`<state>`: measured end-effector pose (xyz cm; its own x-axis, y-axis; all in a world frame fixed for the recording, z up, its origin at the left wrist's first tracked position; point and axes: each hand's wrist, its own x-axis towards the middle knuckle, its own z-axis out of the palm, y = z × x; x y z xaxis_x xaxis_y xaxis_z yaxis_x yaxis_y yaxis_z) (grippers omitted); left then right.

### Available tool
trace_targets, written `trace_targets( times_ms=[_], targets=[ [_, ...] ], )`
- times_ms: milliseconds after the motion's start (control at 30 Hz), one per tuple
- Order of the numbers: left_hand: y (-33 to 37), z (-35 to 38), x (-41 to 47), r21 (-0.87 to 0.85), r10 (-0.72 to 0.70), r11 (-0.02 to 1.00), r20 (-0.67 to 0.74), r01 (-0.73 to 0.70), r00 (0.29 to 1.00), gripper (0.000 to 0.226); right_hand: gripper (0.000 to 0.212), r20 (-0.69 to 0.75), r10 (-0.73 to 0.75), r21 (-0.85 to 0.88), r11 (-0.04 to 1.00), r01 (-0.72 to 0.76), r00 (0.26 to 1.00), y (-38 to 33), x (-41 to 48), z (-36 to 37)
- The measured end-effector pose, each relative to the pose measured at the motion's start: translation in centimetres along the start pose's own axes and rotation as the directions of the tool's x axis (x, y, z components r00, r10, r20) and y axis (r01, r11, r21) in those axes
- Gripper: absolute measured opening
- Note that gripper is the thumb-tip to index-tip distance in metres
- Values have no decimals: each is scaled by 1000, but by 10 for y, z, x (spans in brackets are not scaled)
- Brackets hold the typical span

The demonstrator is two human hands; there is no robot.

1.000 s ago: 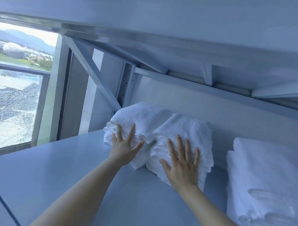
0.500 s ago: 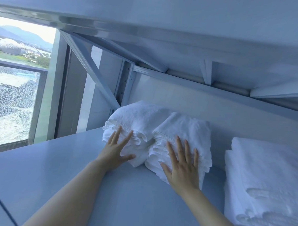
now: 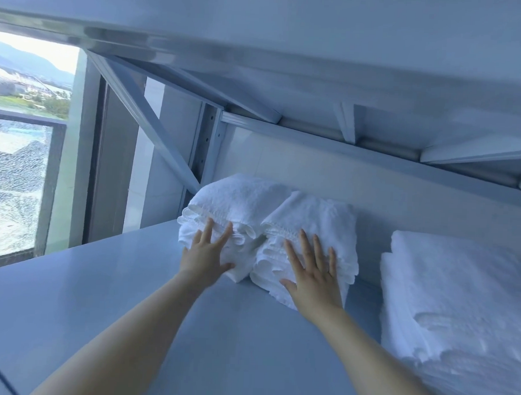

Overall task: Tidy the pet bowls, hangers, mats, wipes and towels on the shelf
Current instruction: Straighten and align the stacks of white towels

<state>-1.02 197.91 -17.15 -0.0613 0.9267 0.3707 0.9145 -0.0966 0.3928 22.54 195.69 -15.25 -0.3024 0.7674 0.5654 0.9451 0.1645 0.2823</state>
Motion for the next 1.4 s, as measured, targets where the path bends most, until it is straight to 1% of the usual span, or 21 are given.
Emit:
trace_targets(
  times_ms=[67, 100, 133, 200, 333, 367, 433, 467, 533, 600, 700, 767, 833, 900, 967, 1033, 1100, 1200, 1233, 1333, 1400],
  targets=[
    [2, -9, -6, 53, 22, 998, -5, -21, 1000, 78, 84, 20, -15, 14, 1000, 15, 1000, -4, -5, -10],
    [4, -13, -11, 57, 47, 997, -10, -47, 999, 75, 76, 44, -17, 60, 998, 14, 999, -7, -8, -17],
    [7, -17, -16, 43, 80, 996, -16, -80, 997, 73, 71, 102, 3, 131, 991, -17, 995, -12, -13, -25],
    [16, -23, -29, -27, 139, 990, -38, -140, 990, 69, 67, 155, 22, 198, 979, -53, 988, -20, -27, -44],
    [38, -38, -56, -159, 255, 949, -119, -272, 960, 62, 65, 136, 22, 247, 967, -55, 990, -30, -49, -78],
    [46, -40, -61, -193, 277, 934, -139, -301, 951, 61, 65, 103, 22, 255, 966, -48, 994, -30, -52, -86],
    [62, -41, -71, -281, 290, 900, -188, -334, 938, 58, 67, -40, 15, 224, 974, -5, 999, -26, -60, -105],
    [69, -42, -75, -326, 285, 881, -210, -342, 935, 56, 68, -112, 21, 195, 981, 1, 993, -24, -63, -112],
    [87, -41, -85, -397, 280, 845, -241, -358, 929, 52, 68, -203, 46, 155, 988, -15, 978, -13, -73, -125],
    [111, -41, -96, -431, 307, 812, -255, -392, 917, 46, 66, -258, 56, 144, 989, -19, 964, 3, -87, -137],
    [157, -42, -118, -480, 374, 746, -271, -461, 887, 41, 57, -321, 51, 134, 991, -8, 946, 37, -113, -151],
    [189, -41, -135, -497, 431, 701, -276, -511, 859, 47, 54, -319, 74, 161, 987, -23, 945, 62, -133, -158],
    [218, -39, -152, -473, 484, 684, -276, -556, 830, 54, 52, -313, 120, 177, 982, -66, 942, 91, -155, -163],
    [243, -33, -167, -406, 545, 671, -297, -620, 784, 54, 51, -302, 165, 169, 979, -117, 939, 119, -176, -166],
    [263, -25, -177, -327, 591, 659, -332, -678, 735, 53, 51, -258, 190, 159, 976, -153, 947, 145, -195, -168],
    [278, -15, -182, -263, 613, 666, -341, -699, 712, 52, 56, -162, 197, 176, 970, -168, 967, 164, -211, -167],
    [286, -4, -186, -185, 631, 692, -315, -698, 709, 54, 64, -35, 190, 208, 962, -179, 981, 177, -225, -162],
    [287, 10, -193, -75, 667, 704, -274, -707, 693, 65, 68, 50, 109, 215, 969, -118, 993, 187, -241, -150],
    [286, 14, -194, -38, 675, 705, -268, -708, 687, 69, 72, 65, 78, 219, 972, -90, 995, 190, -244, -145],
    [281, 20, -195, 53, 695, 705, -253, -707, 673, 81, 94, 42, 7, 210, 978, -15, 999, 193, -247, -136],
    [279, 22, -192, 95, 696, 711, -239, -697, 678, 90, 101, 26, -12, 210, 978, 6, 1000, 193, -246, -130]
  ],
)
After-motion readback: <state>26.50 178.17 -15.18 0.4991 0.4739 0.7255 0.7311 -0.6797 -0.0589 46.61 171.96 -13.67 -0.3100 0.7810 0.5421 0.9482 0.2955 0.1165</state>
